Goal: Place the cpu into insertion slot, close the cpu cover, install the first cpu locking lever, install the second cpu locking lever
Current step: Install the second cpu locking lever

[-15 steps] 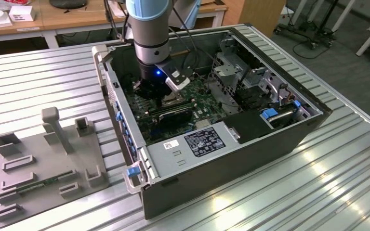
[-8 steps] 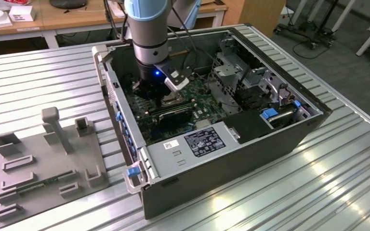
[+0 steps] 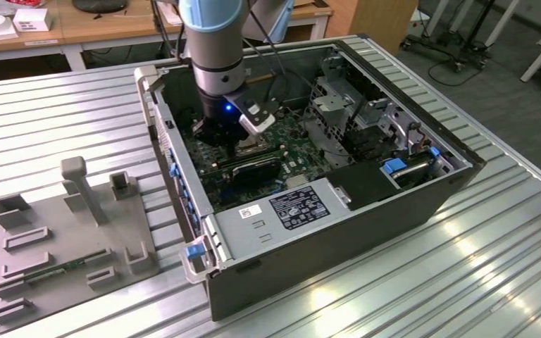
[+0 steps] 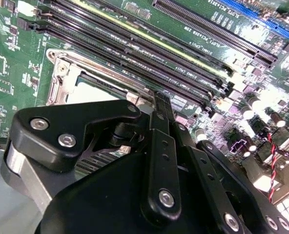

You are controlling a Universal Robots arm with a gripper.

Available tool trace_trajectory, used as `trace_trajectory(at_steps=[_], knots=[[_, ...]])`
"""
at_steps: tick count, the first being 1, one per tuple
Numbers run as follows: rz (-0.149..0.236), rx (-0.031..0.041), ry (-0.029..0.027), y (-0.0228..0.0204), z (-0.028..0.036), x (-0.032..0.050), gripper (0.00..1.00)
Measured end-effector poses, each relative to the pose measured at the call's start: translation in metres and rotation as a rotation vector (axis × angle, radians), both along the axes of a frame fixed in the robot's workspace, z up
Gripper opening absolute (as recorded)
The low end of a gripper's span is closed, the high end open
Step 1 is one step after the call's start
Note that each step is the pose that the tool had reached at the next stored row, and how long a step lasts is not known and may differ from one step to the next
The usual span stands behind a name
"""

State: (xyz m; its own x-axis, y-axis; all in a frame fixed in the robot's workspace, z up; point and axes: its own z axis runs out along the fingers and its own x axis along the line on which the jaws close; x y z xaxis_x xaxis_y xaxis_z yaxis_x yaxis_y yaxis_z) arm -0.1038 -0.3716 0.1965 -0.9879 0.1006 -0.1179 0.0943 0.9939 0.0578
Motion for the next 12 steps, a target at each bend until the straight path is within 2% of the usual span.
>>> trace_trajectory(at_steps=[4,12], knots=[[0.000,-0.0003,-0.0052,0.0000,-0.0010,-0.0017,0.11],[0.000,-0.0004,-0.0058,-0.0001,-0.0015,-0.0020,0.11]])
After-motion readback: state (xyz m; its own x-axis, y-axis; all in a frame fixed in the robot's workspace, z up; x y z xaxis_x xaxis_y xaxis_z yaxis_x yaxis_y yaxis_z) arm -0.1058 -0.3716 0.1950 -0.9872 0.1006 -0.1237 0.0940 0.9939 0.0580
